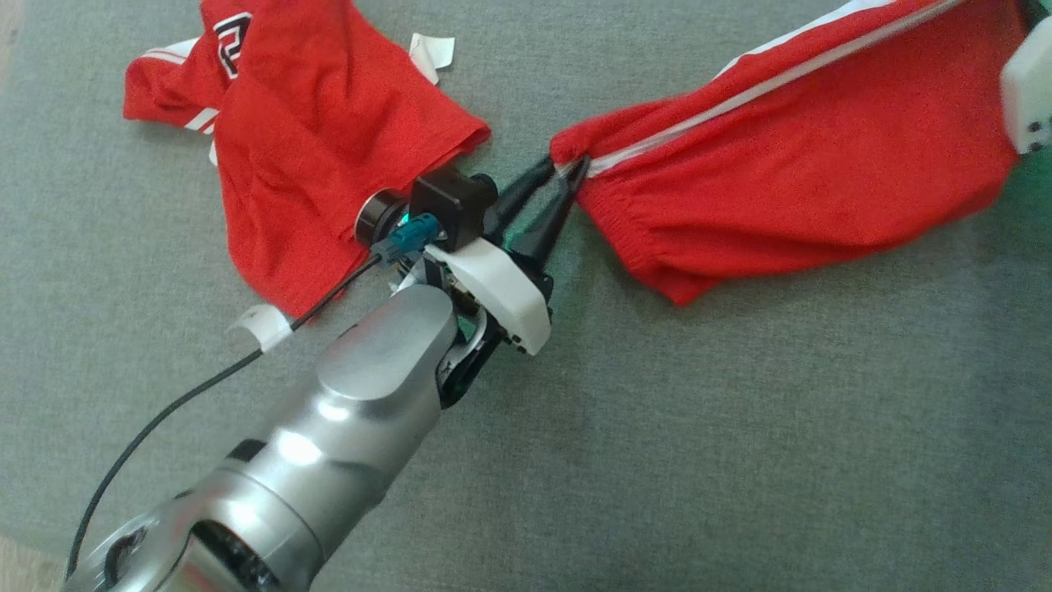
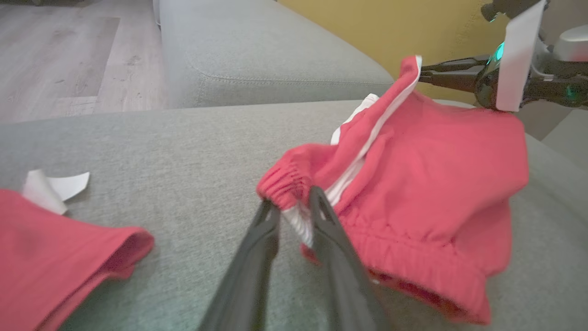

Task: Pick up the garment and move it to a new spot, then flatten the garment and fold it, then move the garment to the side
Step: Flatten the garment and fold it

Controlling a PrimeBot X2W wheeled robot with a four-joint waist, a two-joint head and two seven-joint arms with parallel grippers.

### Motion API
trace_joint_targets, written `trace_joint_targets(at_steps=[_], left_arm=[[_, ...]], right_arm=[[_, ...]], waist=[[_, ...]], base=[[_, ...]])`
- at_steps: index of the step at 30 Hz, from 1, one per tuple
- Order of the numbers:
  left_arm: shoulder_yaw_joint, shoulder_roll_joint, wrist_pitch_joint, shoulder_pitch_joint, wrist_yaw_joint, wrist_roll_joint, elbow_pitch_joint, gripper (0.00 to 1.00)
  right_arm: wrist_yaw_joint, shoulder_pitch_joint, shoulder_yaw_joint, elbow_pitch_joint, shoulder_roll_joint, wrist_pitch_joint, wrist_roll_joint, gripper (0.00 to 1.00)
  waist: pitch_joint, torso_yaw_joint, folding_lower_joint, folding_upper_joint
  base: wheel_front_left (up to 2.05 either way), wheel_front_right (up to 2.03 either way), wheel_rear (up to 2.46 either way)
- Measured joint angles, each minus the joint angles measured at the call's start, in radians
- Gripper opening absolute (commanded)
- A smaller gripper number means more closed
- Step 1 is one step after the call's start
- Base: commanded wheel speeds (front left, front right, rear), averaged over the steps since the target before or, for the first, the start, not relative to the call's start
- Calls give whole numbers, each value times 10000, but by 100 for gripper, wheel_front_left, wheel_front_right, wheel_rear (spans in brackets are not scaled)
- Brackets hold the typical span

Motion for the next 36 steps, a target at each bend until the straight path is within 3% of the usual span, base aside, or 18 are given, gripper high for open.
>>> trace_joint_targets(at_steps=[1, 10, 15, 20, 26, 36], left_arm=[[-17, -13, -4, -30, 4, -25, 86, 100], [303, -12, -176, -29, 364, -157, 731, 100], [1632, 318, -184, 121, 731, 370, -322, 100], [2832, 840, -207, 1175, 995, 1480, -1812, 100], [4257, 970, -207, 2919, 1131, 2230, -3166, 100], [5925, 965, -221, 5474, 961, 3348, -4288, 100]], right_arm=[[0, -67, -50, 174, -4, -69, -33, 100], [0, -211, -926, 1126, 219, -1492, 405, 100], [0, -36, -1465, 1051, 385, -2243, 849, 100], [0, 875, -2219, -451, 579, -2351, 1122, 100], [0, 2699, -3766, -2470, 761, -2391, 1012, 100], [0, 6431, -5620, -4591, 2316, -2393, -330, 100]], waist=[[52, 32, 0, 0], [-292, -165, -2, 0], [-840, -453, -2, 0], [-1476, -863, -3, 1], [-2309, -1394, -4, 1], [-3485, -2155, -4, 1]], base=[[0, 0, 0], [0, 0, 0], [0, 0, 0], [0, 0, 0], [0, 0, 0], [0, 0, 0]])
